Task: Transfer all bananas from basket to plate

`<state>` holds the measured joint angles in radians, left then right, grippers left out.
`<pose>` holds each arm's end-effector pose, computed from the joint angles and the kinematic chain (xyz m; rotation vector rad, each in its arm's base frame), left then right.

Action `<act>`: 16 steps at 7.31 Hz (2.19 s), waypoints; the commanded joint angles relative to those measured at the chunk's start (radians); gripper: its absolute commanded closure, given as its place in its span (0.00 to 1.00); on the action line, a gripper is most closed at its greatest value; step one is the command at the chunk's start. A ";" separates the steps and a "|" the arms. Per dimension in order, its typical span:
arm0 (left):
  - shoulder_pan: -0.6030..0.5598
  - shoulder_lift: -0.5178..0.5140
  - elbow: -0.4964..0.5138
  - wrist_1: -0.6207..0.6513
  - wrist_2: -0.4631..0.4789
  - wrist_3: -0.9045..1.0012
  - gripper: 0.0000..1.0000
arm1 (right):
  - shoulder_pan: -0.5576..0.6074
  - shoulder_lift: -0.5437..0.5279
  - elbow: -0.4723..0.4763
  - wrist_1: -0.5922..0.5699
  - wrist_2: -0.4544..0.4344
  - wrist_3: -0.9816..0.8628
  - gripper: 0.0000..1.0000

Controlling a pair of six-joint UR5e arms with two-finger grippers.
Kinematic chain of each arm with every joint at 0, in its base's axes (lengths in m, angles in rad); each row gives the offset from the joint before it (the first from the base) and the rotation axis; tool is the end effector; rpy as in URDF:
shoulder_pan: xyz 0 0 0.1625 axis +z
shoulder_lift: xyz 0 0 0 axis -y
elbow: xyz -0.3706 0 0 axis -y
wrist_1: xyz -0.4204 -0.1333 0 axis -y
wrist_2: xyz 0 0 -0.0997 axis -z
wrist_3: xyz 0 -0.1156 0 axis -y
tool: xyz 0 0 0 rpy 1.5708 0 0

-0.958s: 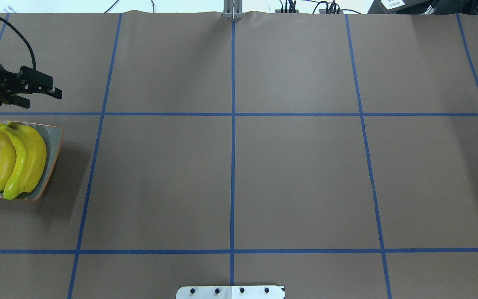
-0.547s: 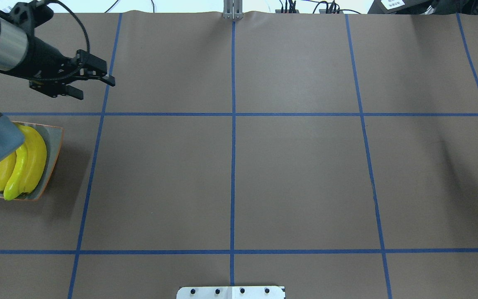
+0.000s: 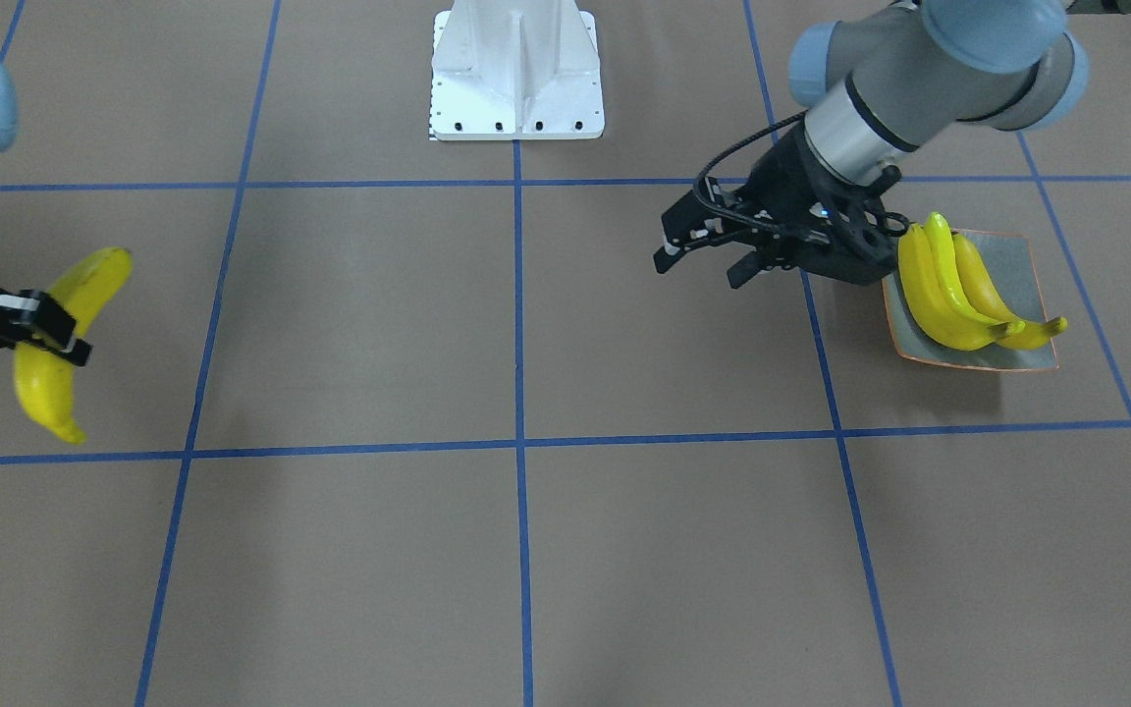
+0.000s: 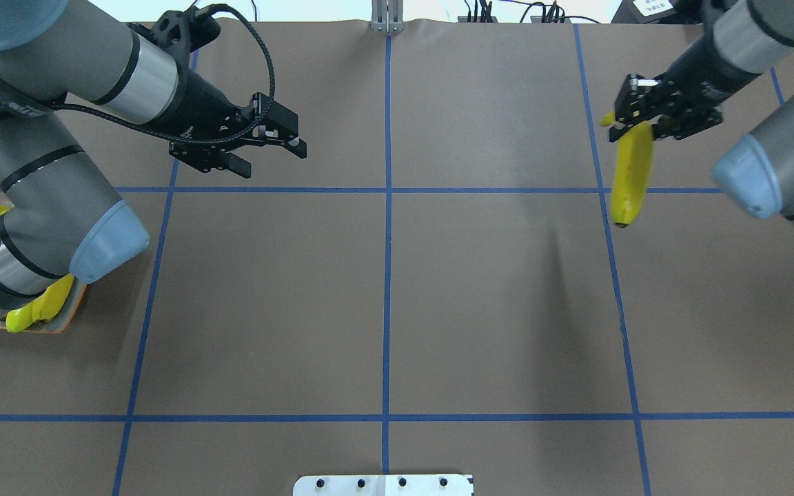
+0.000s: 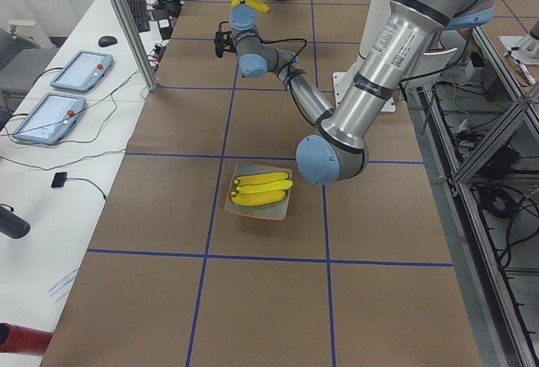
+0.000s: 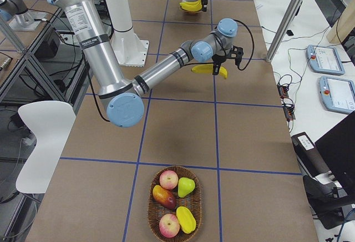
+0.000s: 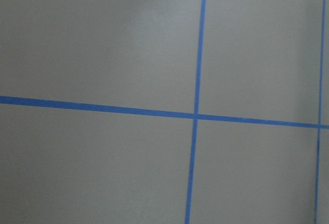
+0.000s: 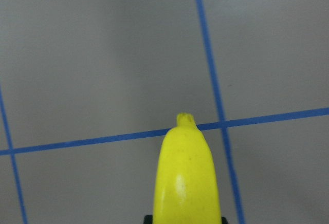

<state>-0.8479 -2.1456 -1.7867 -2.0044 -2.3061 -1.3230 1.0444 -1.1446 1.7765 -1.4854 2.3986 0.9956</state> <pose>0.3628 -0.4956 0.1100 0.0607 1.3151 -0.0612 -0.2693 -0.5594 0.2450 -0.0565 -1.0351 0.1298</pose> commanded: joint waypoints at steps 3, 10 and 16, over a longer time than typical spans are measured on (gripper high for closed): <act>0.062 -0.043 0.082 -0.239 0.001 -0.028 0.01 | -0.193 0.084 -0.035 0.345 -0.104 0.332 1.00; 0.144 -0.123 0.138 -0.370 0.037 -0.028 0.01 | -0.282 0.218 -0.066 0.430 -0.127 0.537 1.00; 0.182 -0.123 0.141 -0.404 0.039 -0.027 0.06 | -0.282 0.233 -0.068 0.432 -0.118 0.541 1.00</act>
<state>-0.6677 -2.2687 -1.6461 -2.4067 -2.2678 -1.3499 0.7624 -0.9131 1.7089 -1.0550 2.2777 1.5353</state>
